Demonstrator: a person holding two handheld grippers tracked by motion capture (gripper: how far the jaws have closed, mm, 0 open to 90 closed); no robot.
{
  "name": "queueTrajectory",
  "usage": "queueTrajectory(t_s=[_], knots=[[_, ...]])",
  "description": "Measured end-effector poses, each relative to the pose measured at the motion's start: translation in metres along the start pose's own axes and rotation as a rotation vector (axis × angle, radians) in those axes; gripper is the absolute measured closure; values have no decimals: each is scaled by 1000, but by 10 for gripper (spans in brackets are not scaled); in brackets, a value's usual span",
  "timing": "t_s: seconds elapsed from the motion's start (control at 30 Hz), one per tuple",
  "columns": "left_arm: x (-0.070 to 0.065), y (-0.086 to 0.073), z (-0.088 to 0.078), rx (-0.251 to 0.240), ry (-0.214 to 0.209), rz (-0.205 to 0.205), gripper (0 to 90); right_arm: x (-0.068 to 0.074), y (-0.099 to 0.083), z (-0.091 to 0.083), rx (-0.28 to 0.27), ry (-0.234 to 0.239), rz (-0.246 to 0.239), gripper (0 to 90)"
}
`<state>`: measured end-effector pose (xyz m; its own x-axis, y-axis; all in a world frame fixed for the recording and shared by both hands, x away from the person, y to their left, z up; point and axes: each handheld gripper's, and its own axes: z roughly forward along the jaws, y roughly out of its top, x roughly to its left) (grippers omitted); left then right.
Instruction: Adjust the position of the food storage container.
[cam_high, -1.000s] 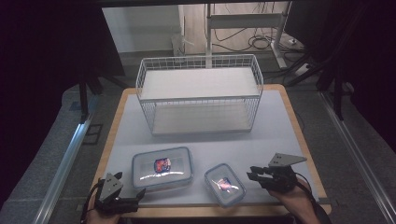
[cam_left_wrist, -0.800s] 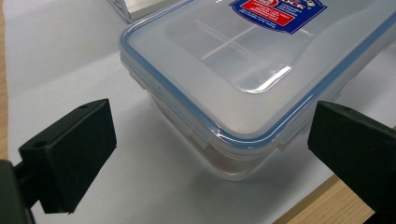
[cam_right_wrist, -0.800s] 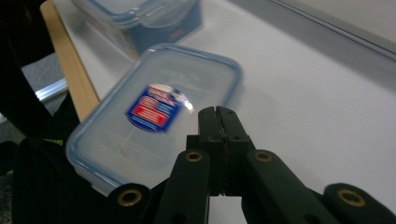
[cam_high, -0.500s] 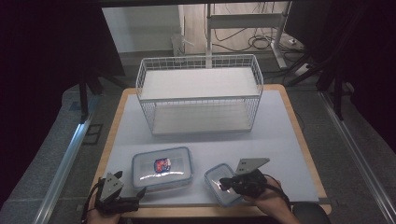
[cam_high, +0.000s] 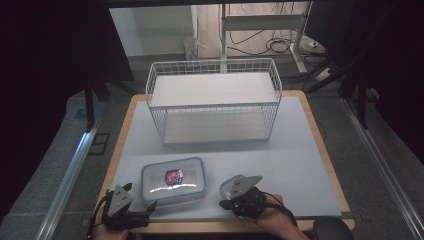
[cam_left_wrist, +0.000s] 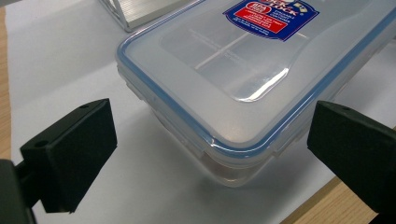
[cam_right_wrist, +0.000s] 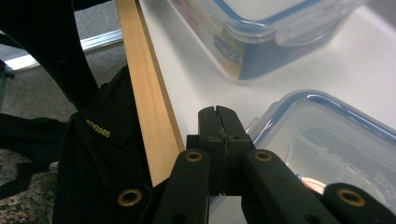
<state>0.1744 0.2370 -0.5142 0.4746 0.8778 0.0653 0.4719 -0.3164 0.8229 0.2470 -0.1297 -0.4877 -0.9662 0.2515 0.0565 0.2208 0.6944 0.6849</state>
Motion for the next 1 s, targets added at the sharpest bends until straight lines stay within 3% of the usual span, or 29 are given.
queueTrajectory(t_s=[0.07, 0.47, 0.73, 0.77, 1.0], knots=[[0, 0, 0, 0, 1, 2, 15, -4, -2, -2, -1, -1, 12, 900], [-1, 0, 2, 9, -1, 5, 15, -34, -26, -32, -11, -113, 100, 900], [-1, 0, 2, 15, 0, 9, 15, -58, -41, -50, -23, -208, 170, 900], [-1, 0, 2, 14, 1, 8, 16, -65, -46, -56, -26, -237, 188, 900], [-1, 0, 3, 18, -4, 6, 15, -85, -61, -73, -39, -303, 258, 900]])
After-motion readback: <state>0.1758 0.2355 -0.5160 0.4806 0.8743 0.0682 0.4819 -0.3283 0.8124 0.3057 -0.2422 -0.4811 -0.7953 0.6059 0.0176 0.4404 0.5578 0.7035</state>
